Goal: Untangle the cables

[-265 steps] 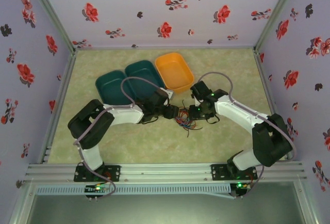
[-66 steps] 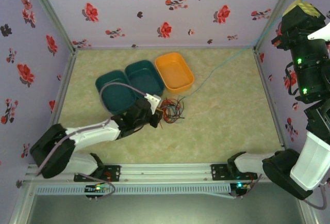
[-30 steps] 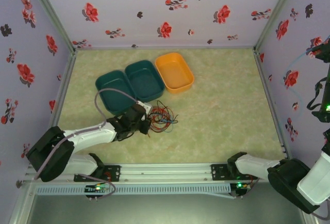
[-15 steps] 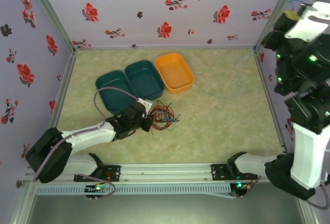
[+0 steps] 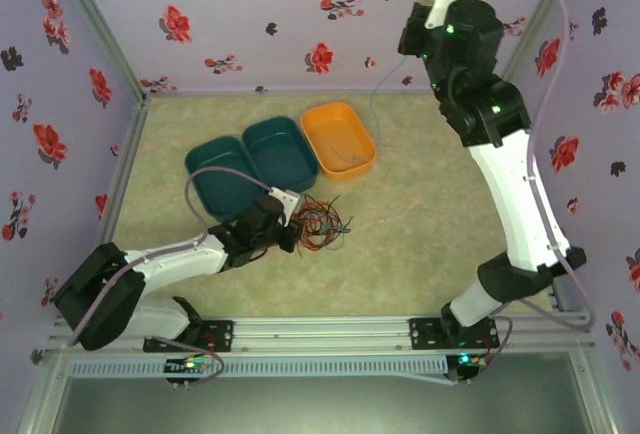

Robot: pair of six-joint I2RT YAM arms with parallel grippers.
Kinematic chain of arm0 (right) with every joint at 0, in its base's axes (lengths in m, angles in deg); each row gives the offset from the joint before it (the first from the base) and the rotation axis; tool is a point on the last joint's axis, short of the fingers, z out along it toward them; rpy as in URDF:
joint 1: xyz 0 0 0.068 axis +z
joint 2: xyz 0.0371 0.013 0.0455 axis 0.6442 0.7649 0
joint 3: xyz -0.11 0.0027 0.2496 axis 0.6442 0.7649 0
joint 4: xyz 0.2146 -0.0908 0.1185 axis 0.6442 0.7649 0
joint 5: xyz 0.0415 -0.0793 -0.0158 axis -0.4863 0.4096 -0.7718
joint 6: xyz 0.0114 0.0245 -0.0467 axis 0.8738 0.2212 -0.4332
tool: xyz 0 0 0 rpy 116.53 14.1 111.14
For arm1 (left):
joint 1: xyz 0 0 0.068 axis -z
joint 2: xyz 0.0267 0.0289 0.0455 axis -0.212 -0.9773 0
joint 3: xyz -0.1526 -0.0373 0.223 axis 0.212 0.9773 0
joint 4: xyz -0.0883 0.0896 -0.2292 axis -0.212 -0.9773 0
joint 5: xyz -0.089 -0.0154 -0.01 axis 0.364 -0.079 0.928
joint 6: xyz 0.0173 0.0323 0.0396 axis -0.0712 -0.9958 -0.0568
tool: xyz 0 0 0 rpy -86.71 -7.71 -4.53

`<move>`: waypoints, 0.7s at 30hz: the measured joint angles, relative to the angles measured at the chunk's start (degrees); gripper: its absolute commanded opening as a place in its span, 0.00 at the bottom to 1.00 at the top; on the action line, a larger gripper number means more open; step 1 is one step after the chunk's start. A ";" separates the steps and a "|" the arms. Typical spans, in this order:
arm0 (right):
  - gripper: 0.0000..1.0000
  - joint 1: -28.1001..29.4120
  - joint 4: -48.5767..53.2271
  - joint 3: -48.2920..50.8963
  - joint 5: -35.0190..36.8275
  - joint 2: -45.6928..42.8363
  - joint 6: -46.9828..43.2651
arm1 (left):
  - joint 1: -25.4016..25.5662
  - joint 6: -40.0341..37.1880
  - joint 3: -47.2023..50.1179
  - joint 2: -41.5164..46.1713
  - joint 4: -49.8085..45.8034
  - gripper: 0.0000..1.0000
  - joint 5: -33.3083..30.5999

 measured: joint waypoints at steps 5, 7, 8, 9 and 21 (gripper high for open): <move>0.00 0.04 -2.45 0.07 -3.19 3.32 1.55 | 0.00 -0.61 0.00 -0.92 1.20 0.00 0.35; 0.00 0.04 -3.06 -0.02 -4.20 4.35 1.97 | 0.00 -0.87 0.00 -1.25 1.49 0.00 0.39; 0.00 0.04 -3.04 -0.28 -4.55 4.96 2.03 | 0.00 -1.05 0.00 -1.40 1.55 0.00 0.39; 0.00 0.04 -2.99 -0.72 -4.87 5.70 2.14 | 0.00 -1.09 0.00 -1.49 1.64 0.00 0.42; 0.00 0.04 -3.06 -1.81 -7.65 9.14 2.14 | 0.00 -1.29 0.00 -1.53 1.84 0.00 1.27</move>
